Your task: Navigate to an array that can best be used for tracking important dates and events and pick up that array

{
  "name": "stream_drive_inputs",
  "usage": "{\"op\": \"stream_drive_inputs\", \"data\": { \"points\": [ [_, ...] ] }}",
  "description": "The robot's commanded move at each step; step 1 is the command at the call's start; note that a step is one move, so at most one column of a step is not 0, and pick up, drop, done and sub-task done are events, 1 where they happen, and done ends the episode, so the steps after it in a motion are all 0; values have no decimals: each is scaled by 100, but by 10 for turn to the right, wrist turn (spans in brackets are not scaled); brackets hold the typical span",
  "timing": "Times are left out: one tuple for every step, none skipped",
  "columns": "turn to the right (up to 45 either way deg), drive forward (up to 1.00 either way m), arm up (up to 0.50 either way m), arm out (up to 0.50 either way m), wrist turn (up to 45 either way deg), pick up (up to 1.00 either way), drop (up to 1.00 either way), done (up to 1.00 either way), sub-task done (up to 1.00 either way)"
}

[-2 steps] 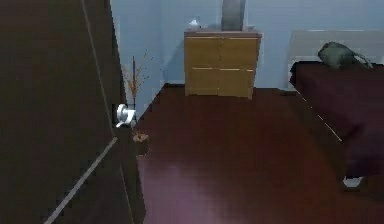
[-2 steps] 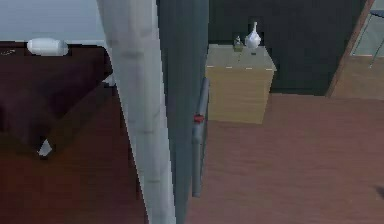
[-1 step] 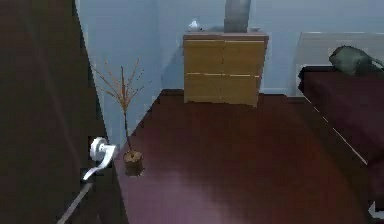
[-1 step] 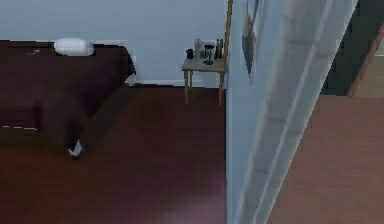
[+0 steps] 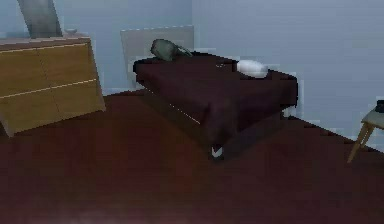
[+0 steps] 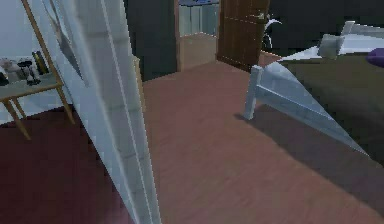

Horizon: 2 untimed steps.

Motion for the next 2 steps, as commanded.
{"op": "stream_drive_inputs", "data": {
  "points": [
    [60, 0, 0, 0, 0, 0, 0, 0, 0],
    [0, 40, 0, 0, 0, 0, 0, 0, 0]
  ]
}}
